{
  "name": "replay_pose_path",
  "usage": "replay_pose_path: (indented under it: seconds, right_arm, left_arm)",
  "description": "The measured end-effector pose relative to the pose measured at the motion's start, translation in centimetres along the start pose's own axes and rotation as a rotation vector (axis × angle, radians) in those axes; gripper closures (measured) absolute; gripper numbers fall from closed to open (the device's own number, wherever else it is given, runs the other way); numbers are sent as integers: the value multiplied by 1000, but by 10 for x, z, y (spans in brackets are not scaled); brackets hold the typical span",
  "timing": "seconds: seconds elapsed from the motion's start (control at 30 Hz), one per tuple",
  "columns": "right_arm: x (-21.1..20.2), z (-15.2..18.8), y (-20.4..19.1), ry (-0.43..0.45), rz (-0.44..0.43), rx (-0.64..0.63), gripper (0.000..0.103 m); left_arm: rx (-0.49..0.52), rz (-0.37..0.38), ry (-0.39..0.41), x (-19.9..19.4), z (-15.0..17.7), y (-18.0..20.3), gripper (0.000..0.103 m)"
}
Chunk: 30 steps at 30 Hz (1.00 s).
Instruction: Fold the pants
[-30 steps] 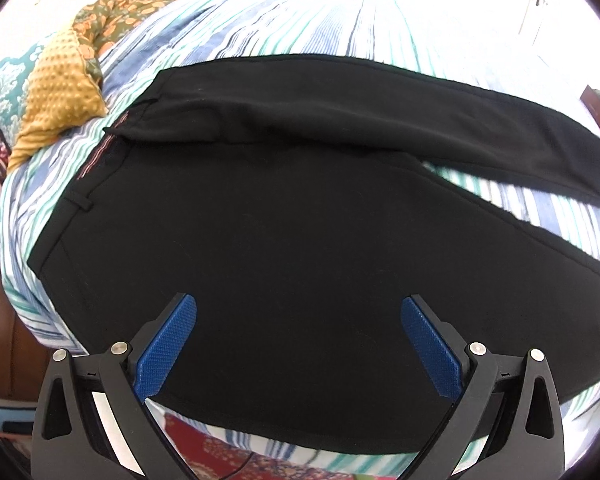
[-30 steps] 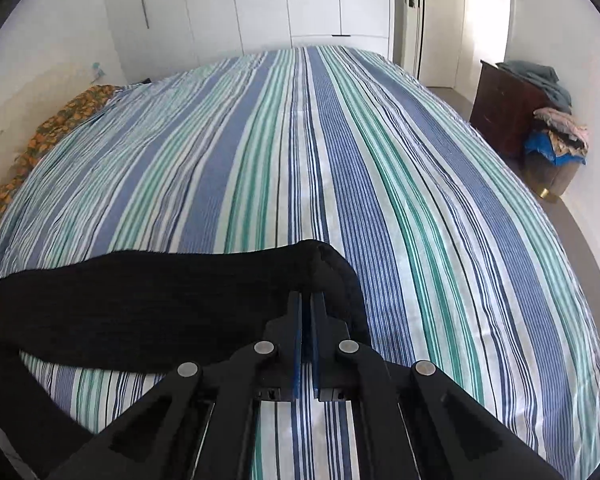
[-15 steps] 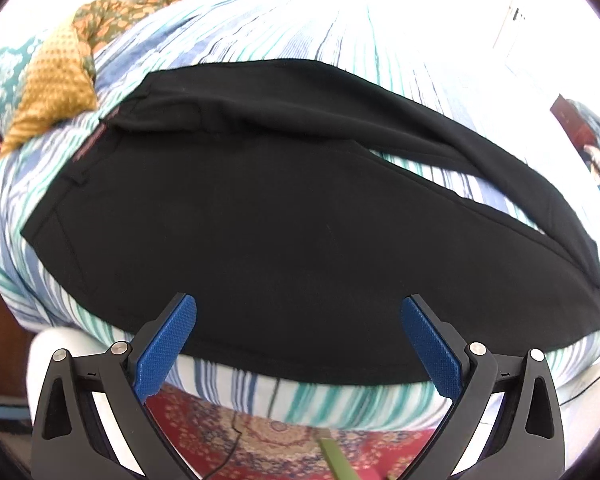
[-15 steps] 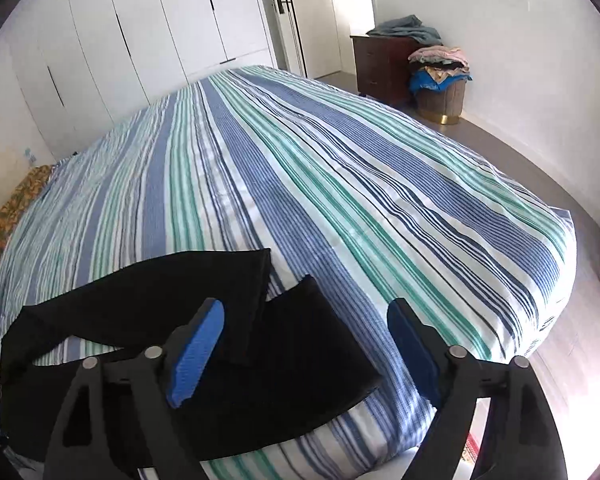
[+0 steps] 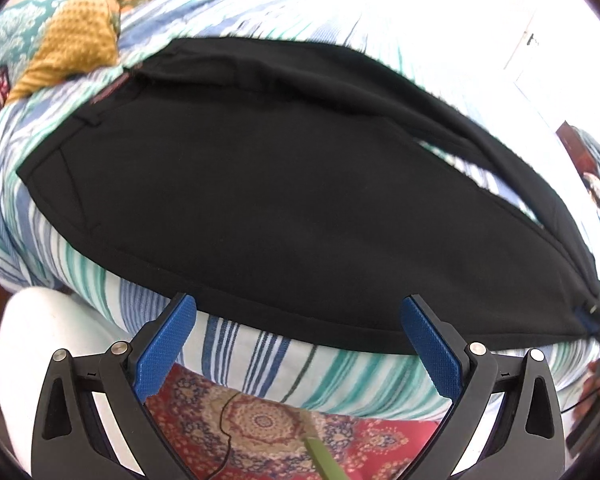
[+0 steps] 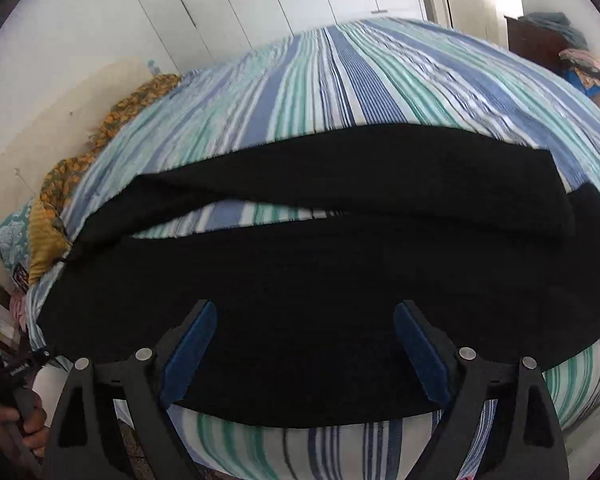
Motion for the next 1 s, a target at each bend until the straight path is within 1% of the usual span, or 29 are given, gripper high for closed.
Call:
replay_pose_path:
  seconds: [0.03,0.07,0.13,0.2,0.4,0.6,0.7,0.87,1.0]
  right_arm:
    - [12,8,8,-45,-11,27,13]
    - [17,14,13,-53,-27,40,13]
    - [15,16,15,-29,-41,39,7]
    - [17,17,11,-29,-47,31,0]
    - [24,24,-2,-45,24,-72,0]
    - [28,25,-9,-37,52,-98,0]
    - [32,26,-13,-40,73,-118,0]
    - [34,25,-15,-47,75,-124,0]
    - [36,25,-19,-43,87,-142,0]
  left_arm:
    - [-4,-1,-14,4,1,0,1]
    - [-4,-1,-21,6,2,1,1]
    - [0,0,-27,7,3,1,1]
    - [6,-7,-31,9,4,3,1]
    - [-32,0,-57,15,7,-1,1]
    - [-18,-16,-28,4,8,-2,1]
    - [-26,-27,-29,-1,10,-5,1]
    - [-31,-47,-21,-11,8,-8,1]
    - [-24,-61,-14,-17,10,-2,1]
Point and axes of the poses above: each gripper's, at about its wrist camera, not at the fingertips, and x roughly the way its jaws point, y to its right, z to its underside, the point moved 1 cm from there along x, roughly the way its jaws point, and after that the axes turned 8 degrees about y, right-handed, at the moved point
